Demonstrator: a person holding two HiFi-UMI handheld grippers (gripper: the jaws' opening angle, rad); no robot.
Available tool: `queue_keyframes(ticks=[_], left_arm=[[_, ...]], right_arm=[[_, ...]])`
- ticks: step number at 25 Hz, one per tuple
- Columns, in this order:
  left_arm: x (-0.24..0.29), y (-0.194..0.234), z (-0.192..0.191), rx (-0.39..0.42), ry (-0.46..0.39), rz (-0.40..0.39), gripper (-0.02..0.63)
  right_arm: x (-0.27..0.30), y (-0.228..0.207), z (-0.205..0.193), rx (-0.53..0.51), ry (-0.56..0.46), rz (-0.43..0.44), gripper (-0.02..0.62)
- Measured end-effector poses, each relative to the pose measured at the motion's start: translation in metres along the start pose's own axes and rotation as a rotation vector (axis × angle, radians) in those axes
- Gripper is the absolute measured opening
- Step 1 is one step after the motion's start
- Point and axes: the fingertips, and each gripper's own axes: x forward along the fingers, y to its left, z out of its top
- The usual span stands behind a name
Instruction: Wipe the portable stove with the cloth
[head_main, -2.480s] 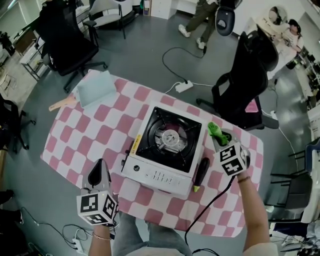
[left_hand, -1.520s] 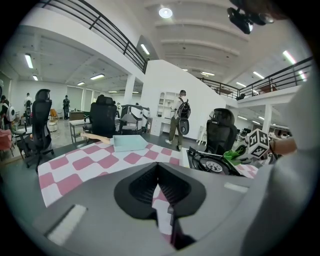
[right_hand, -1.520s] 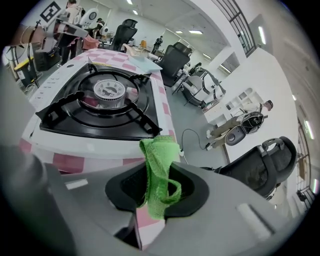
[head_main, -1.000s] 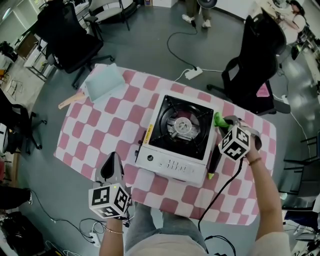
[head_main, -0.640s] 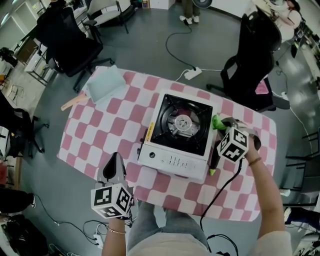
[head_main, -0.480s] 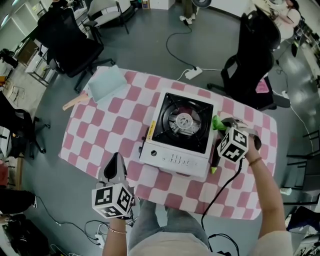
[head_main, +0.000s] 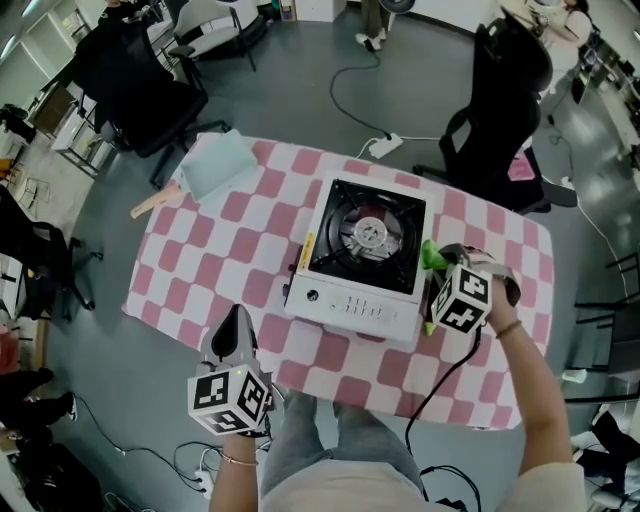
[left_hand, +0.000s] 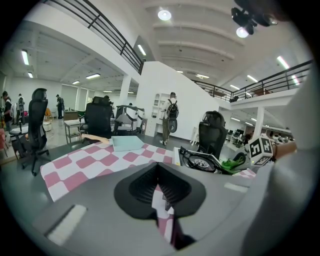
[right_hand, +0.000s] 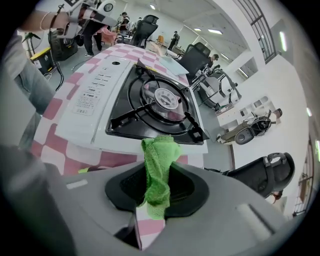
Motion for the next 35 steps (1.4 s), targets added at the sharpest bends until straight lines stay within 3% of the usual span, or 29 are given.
queue_keyframes(ticks=[10,28,35], left_arm=[[-0.011,0.003,0.003,-0.002,-0.008,-0.013,0.000],[-0.007,-0.002,0.011,-0.009,-0.010,-0.107,0.000],[-0.003,-0.001,0.013,-0.022,-0.002,-0.140,0.000]], right_arm=[[-0.015,0.032,-0.002,-0.048,0.047,-0.017,0.087],[-0.044,0.088,0.004,-0.070,0.099,0.019,0.086],[-0.053,0.098,0.009,-0.085,0.168,-0.011,0.087]])
